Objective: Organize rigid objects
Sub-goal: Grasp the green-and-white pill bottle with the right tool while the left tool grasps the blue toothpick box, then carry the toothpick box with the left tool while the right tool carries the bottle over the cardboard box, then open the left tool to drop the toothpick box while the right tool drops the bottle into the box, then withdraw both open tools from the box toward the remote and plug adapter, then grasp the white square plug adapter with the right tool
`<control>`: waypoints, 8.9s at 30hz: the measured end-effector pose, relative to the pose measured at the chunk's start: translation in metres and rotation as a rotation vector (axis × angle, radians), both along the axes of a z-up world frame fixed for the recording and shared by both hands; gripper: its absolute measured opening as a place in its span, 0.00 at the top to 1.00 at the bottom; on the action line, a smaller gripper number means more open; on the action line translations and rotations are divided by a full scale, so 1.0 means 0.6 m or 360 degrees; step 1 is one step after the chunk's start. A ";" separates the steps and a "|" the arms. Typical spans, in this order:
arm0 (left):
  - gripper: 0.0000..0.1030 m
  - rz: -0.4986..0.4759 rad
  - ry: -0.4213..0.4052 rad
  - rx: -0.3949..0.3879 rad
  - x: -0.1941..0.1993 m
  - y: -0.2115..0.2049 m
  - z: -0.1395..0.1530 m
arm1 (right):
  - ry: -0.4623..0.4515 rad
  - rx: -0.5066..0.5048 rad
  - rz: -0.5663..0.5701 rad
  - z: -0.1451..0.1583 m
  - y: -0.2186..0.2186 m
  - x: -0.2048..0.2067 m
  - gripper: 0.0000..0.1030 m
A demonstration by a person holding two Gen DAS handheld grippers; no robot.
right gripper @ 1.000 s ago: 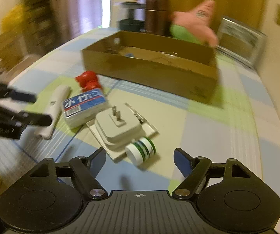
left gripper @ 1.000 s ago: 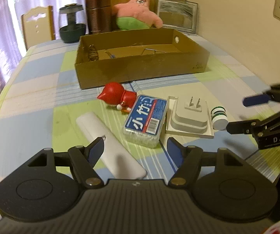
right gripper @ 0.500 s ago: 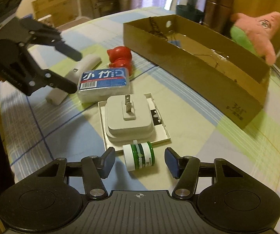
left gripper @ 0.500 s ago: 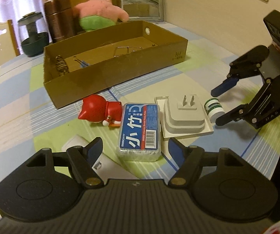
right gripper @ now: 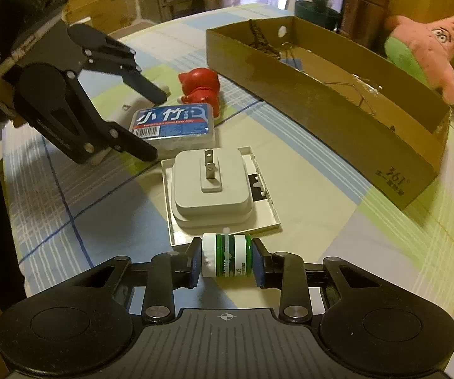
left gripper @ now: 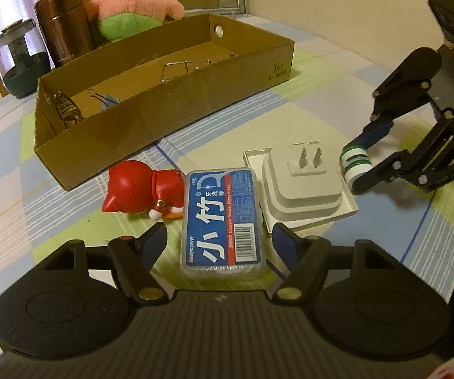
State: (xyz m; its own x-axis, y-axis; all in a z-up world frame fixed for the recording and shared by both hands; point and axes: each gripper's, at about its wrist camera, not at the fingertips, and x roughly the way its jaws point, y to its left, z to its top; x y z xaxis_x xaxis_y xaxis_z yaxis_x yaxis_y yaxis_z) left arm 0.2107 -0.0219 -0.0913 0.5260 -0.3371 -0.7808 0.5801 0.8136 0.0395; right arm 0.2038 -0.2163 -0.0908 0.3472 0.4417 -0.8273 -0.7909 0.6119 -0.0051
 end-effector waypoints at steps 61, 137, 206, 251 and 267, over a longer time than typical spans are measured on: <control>0.50 0.0464 -0.0162 -0.0186 -0.051 0.003 0.155 | -0.0235 0.0360 -0.0770 0.157 -0.007 -0.032 0.72; 0.38 0.0514 -0.0158 -0.0226 0.206 0.034 0.117 | -0.0144 0.0387 -0.0979 0.119 0.049 0.259 0.72; 0.37 0.0955 -0.0102 -0.0351 -0.242 0.078 0.143 | -0.0211 0.0486 -0.1198 0.157 0.001 -0.224 0.28; 0.32 0.0960 -0.0011 -0.0269 -0.157 0.080 0.071 | -0.0154 0.0222 -0.0447 0.057 0.036 -0.063 0.29; 0.16 0.0965 0.0019 -0.0285 -0.099 0.085 0.028 | -0.0108 0.0092 -0.0191 0.003 0.064 0.022 0.29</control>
